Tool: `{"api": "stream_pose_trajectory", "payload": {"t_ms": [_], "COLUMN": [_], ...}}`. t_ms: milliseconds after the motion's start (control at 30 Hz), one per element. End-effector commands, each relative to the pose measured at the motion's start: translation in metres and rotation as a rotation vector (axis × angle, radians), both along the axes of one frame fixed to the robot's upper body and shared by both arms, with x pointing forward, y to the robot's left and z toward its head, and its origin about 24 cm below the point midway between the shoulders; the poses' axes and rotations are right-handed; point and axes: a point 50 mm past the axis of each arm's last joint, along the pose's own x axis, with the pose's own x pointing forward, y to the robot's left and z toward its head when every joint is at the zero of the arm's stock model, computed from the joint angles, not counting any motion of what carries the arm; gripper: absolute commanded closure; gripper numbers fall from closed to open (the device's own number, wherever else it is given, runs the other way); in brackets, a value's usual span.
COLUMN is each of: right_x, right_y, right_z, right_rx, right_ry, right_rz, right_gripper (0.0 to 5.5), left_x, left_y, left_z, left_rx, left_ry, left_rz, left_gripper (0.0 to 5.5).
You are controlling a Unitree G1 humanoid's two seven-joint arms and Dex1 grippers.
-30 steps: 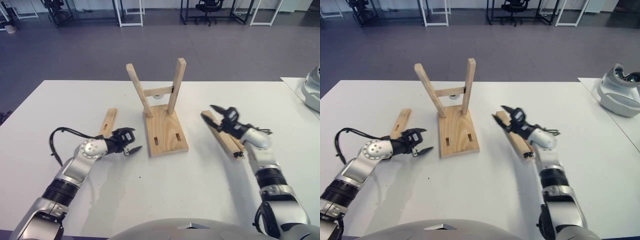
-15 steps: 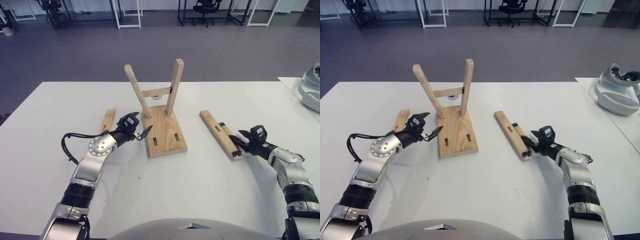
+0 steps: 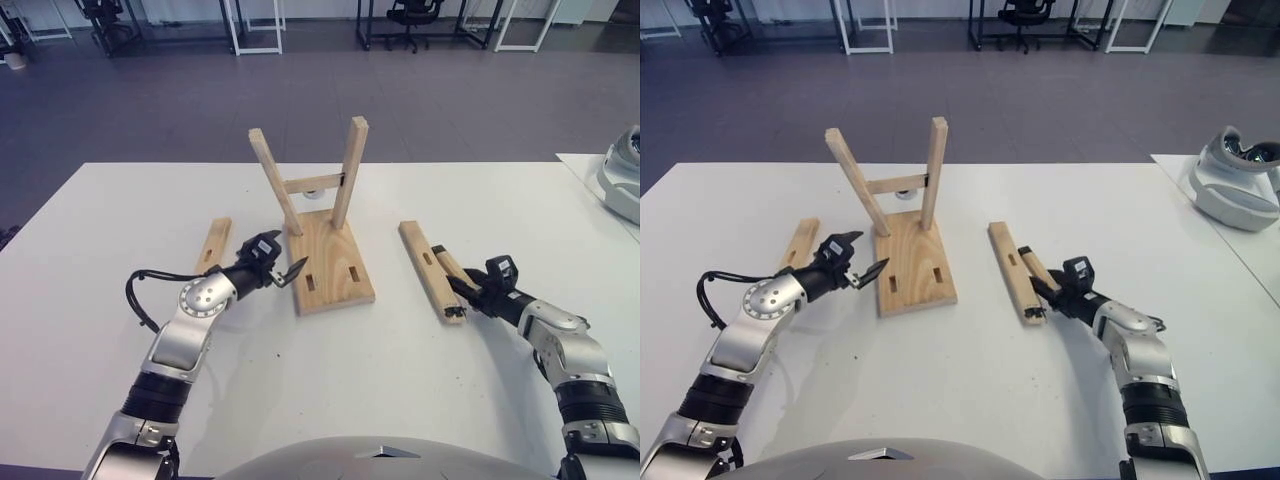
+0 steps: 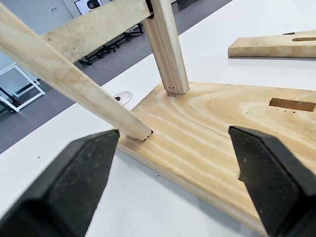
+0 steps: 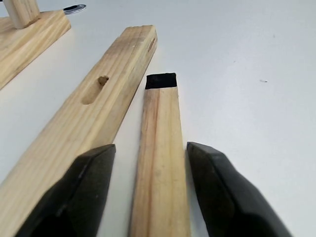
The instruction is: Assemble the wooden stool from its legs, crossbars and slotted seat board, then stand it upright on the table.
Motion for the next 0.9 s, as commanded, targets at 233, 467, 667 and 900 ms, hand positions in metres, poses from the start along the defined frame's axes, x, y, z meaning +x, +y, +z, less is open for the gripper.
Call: {"api": "stream_pose_trajectory", "payload": {"t_ms": [233,467,667,900], "right_x": [-0.016,0.019,0.013,0.009], "right_y": [-0.011,-0.008,0.144,0.167], "right_z": [-0.023,0.028,0.126,0.162], "right_rx": [-0.057,-0.18,-0.063,0.002], "right_ry": [0.137,-0.239,-0.829,-0.954], "right_rz": [-0.09,-0.06,0.614,0.61], "right_gripper": [3.55,4.19,4.19,4.19], "left_x": [-0.001,0.015,0.02,0.011], "left_y": [-0.005,-0.032,-0.054,-0.061], "left_z": [0.004,0.068,0.104,0.115], "left_rx": [-0.024,-0.646,-1.073,-1.151], "left_ry": [-0.002,-0.036,0.128,0.139], "left_rz": [-0.004,-0.039,-0.237,-0.327], "left_gripper": [1.41,1.41,1.41,2.23]}}
